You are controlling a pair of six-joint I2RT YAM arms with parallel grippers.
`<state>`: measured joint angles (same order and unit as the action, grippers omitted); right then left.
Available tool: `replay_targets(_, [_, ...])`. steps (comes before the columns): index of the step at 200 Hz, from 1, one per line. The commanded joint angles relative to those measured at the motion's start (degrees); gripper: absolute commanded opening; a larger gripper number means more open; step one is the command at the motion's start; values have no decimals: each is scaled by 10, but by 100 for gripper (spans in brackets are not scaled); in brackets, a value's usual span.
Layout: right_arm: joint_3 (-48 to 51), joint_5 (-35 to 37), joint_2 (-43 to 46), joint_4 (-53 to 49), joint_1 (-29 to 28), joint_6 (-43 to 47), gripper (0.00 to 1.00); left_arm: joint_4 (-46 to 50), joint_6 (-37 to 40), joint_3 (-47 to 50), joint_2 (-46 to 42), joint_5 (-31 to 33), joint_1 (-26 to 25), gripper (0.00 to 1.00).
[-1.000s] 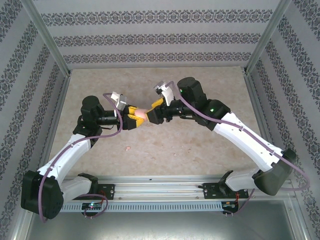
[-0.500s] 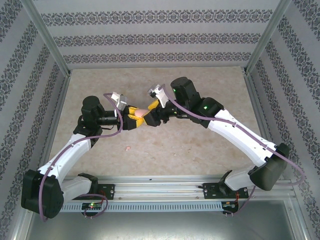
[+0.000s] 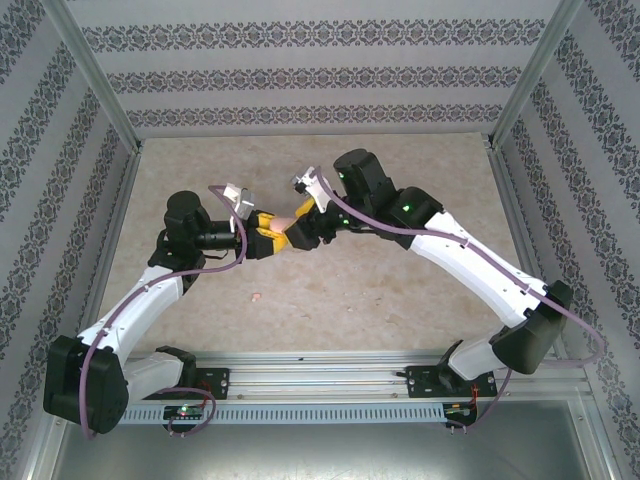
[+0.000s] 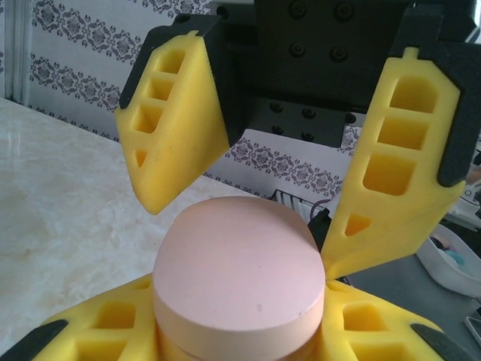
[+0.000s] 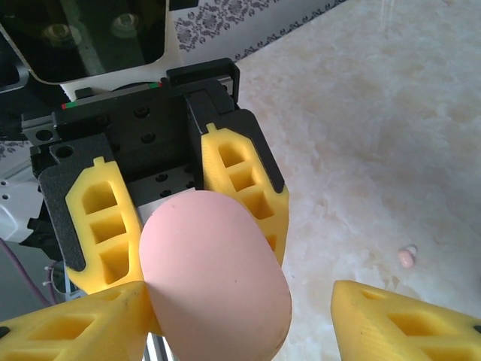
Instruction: Insert the wireless bluetooth earbuds into the charging case
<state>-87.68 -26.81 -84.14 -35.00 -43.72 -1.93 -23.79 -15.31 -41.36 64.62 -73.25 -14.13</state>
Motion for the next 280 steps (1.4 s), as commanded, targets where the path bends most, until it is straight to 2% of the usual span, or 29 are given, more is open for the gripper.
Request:
replay_targets(1, [-20, 39, -20, 6, 27, -36, 63, -28, -2, -13, -12, -46, -5, 17])
replay_targets(41, [-19, 13, -24, 32, 55, -73, 61, -27, -3, -12, -15, -49, -4, 17])
replay_targets(125, [-7, -88, -46, 64, 54, -119, 58, -28, -2, -20, -10, -50, -4, 17])
replay_targets(136, [-2, -91, -46, 63, 53, -125, 55, -29, -3, -21, -10, -50, -4, 17])
replay_targets(173, [9, -101, -49, 60, 57, -144, 29, -30, -6, -22, -12, -50, -3, 17])
replay_targets(187, [5, -101, -49, 58, 57, -145, 22, -31, -7, -21, -14, -49, -2, 17])
replay_targets(219, [-17, -62, -41, 39, 50, -128, 12, -34, -7, -18, -14, -46, 1, 19])
replay_targets(236, [-16, -41, -28, 42, 42, -107, 12, -50, -15, -12, -13, -47, 3, 22])
replay_targets(280, [16, -30, 21, 99, 24, -60, 5, -172, -93, 14, -3, -52, 7, 24])
